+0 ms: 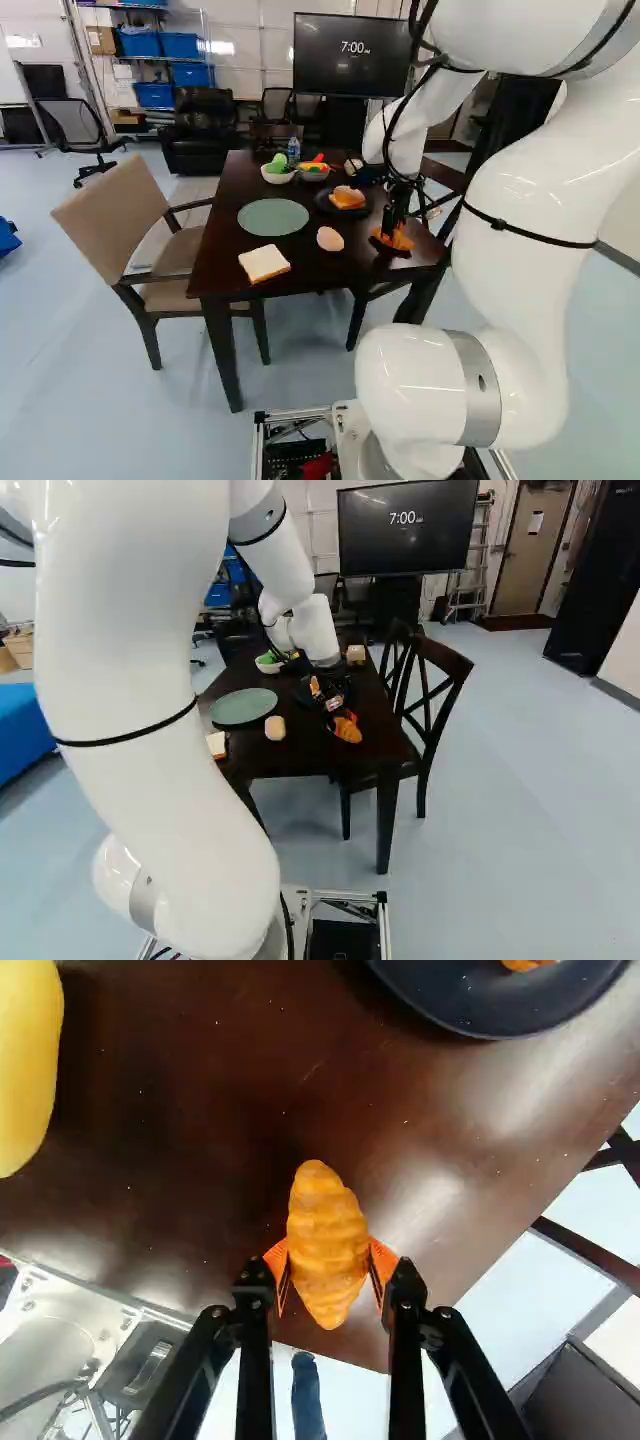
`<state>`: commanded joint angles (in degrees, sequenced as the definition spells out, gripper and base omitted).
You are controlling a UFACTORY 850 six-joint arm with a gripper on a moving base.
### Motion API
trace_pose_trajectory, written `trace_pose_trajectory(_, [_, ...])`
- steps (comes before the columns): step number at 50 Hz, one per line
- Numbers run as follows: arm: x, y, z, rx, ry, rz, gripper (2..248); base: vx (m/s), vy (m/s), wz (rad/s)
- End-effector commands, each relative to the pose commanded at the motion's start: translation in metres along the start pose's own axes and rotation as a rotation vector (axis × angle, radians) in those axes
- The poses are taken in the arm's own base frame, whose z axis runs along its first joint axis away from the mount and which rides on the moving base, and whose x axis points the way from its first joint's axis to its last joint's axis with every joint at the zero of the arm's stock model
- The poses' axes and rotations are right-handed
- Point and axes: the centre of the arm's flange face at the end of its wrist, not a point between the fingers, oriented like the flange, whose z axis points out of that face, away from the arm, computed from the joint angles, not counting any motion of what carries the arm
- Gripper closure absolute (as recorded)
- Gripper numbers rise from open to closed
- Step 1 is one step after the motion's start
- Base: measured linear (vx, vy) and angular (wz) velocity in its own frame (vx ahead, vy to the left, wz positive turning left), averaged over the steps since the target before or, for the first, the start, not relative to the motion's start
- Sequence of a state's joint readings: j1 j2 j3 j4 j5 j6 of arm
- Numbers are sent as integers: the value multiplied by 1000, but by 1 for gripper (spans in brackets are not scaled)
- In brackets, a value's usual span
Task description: Move the croissant to the empty plate
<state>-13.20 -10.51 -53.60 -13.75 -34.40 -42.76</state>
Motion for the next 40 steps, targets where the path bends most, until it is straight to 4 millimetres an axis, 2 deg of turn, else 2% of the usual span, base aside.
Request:
trace_pose_trajectory(8, [10, 4, -11, -21, 19, -11, 131, 0, 0, 0])
trace_pose_trajectory(17, [24, -1, -25, -41, 44, -33, 131, 0, 0, 0])
trace_pose_trajectory(40, [55, -32, -65, -44, 145, -35, 131, 0, 0, 0])
